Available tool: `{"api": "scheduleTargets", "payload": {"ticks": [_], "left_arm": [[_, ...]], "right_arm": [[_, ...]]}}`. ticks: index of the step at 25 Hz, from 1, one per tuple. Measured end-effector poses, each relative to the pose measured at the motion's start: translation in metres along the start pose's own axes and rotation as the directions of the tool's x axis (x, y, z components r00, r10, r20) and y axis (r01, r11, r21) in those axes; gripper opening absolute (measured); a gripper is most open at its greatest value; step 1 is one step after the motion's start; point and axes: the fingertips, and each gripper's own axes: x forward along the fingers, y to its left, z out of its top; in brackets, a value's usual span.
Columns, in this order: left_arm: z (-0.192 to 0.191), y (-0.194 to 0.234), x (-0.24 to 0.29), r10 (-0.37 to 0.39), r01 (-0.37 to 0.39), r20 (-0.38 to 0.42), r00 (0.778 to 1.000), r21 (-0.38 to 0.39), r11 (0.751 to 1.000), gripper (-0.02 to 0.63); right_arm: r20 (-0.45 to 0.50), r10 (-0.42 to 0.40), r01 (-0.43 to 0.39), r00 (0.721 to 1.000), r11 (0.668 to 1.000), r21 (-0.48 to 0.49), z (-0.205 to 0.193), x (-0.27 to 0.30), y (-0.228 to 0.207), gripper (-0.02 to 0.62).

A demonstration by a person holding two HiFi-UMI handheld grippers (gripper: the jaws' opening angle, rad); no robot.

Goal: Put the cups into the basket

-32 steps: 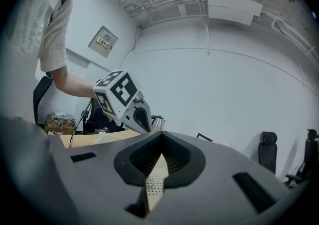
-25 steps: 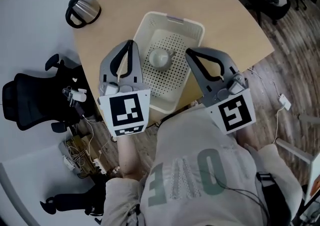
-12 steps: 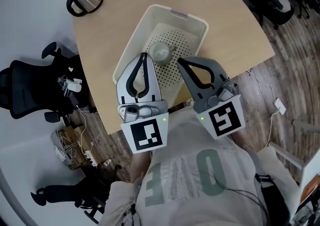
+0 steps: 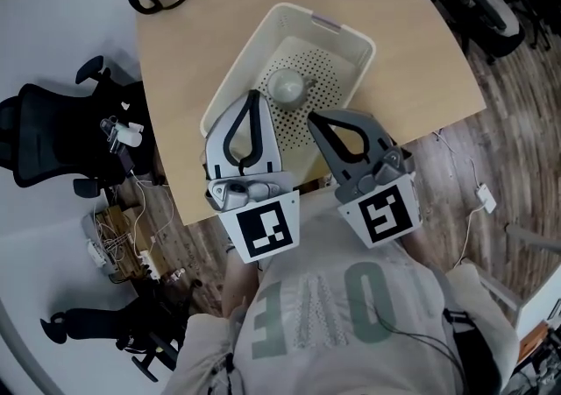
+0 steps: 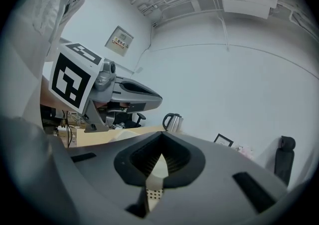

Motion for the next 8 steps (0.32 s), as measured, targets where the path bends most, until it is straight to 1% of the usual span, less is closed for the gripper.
{"api": "scheduleTargets", "payload": {"ticks": [3,8], "left_arm": [[-0.0001,0.0003,-0.0011,0.010,-0.010,0.003,1.000,0.036,0.999,0.011],[-0.0030,0.0022,-0.0037,0.003,-0.004,0.002,1.000,0.025,1.000,0.011]], "right_arm": [[-0.003,0.006,-0.006,1.000,1.000,-0.020,-0.0008,0.0001,0.0033,-0.005],[-0.007,0.015,-0.015,1.000,1.000,-0.025,-0.0014,0.0039,0.0088,-0.005]]}}
